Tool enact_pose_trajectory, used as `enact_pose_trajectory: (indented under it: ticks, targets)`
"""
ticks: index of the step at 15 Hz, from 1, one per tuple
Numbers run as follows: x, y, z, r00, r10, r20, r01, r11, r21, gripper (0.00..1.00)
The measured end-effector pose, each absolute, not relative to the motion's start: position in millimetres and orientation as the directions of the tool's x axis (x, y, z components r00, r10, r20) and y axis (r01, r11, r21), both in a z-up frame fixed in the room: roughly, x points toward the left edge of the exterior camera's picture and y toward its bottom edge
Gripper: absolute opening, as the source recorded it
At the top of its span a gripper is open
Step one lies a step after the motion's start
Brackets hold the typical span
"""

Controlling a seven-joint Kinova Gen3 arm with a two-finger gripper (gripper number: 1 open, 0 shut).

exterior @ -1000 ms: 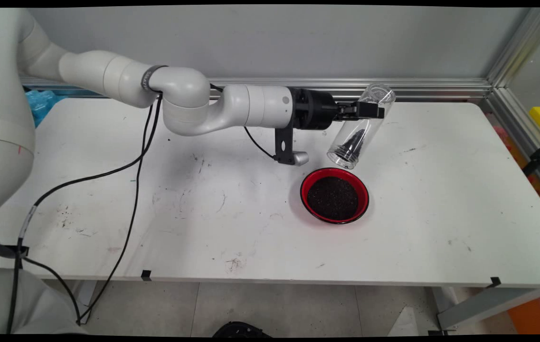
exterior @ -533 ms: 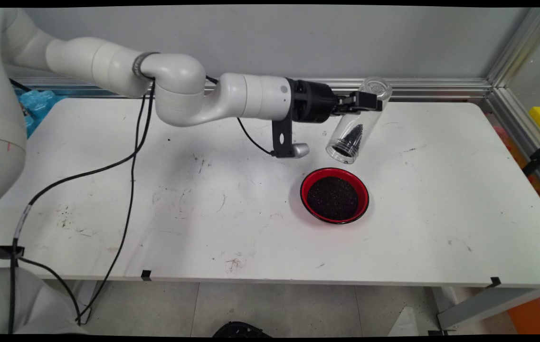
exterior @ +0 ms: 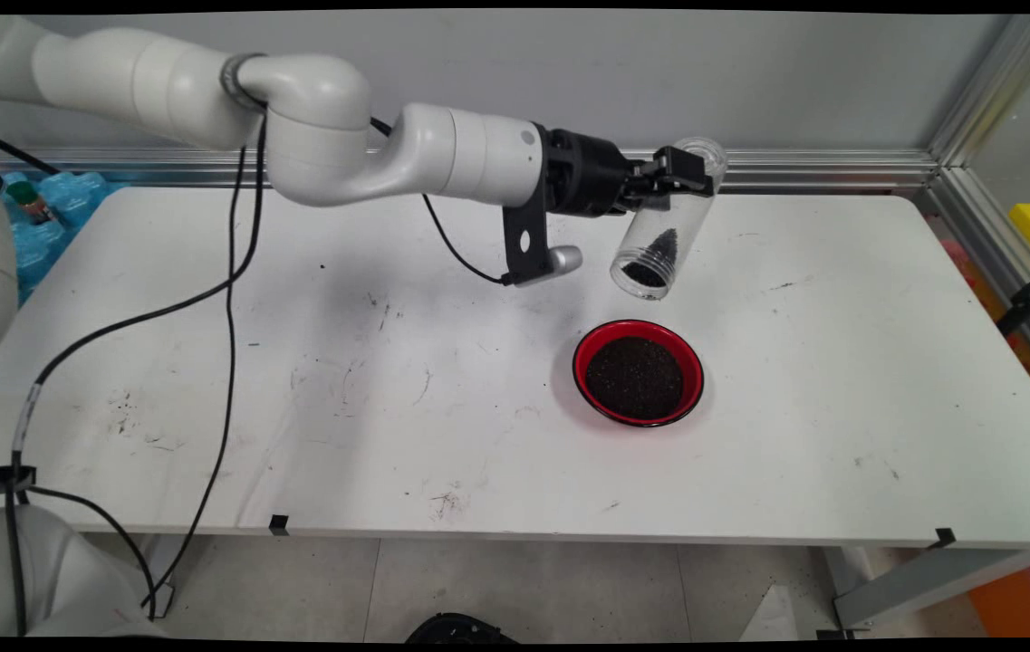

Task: Pour the black seasoning powder in the red bowl

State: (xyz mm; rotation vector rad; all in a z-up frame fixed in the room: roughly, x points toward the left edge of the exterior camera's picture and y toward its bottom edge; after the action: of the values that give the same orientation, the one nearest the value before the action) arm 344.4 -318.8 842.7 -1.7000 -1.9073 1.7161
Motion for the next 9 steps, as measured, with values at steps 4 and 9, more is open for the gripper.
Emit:
enact_pose_trajectory:
  ticks: [4,9]
  targets:
    - [351,-314,859,-0.432,0.755,-0.493,0.635,-0.133,-0.761,0.0]
    - [358,-310,874,-0.484,0.787,-0.382,0.607,-0.012,-0.794,0.0]
